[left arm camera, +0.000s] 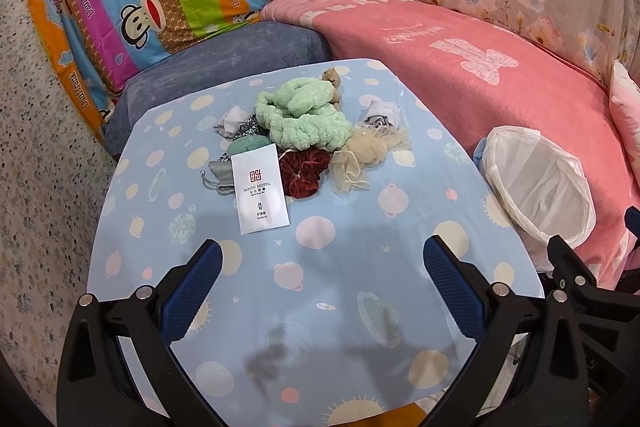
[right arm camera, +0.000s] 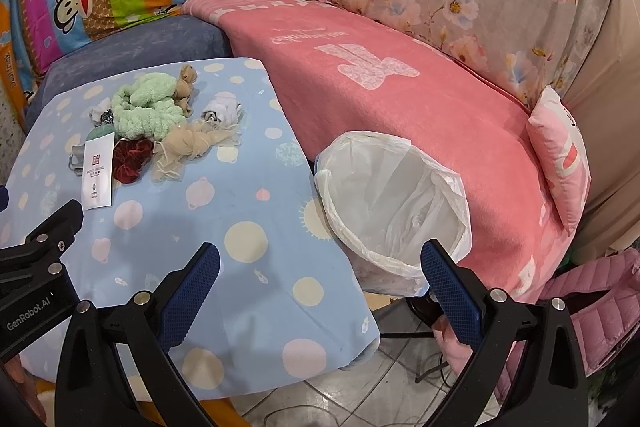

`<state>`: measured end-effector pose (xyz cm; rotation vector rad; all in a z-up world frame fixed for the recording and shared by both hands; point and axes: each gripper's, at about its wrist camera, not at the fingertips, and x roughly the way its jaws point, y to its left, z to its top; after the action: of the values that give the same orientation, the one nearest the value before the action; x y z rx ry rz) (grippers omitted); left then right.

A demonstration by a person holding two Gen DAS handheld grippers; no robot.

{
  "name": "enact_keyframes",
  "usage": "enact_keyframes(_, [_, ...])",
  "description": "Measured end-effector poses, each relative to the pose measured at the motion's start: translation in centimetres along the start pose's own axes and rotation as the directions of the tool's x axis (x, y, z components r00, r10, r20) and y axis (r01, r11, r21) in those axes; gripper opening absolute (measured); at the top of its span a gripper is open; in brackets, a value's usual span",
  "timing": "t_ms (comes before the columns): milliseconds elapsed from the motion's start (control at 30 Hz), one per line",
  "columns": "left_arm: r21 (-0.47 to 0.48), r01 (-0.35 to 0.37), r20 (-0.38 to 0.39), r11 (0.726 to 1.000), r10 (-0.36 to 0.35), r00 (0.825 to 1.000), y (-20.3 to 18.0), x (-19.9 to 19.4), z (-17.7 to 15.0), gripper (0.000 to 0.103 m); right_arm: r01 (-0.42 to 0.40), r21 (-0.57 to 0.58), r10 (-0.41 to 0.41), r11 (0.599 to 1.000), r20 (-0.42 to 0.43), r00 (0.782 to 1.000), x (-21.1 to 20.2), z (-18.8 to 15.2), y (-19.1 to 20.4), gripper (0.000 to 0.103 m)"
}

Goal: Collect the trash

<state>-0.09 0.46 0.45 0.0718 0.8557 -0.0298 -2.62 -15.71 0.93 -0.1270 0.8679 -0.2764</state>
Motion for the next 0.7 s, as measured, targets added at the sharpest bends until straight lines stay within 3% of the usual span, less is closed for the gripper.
enact_keyframes(700, [-0.012, -0.002, -0.006, 1.000, 0.002, 1.000, 0.37, 0.10, -0.02, 0.096, 0.015, -0.004, -0.015, 1.000, 0.003, 1.000, 0.31, 0.18, -0.44, 0.096])
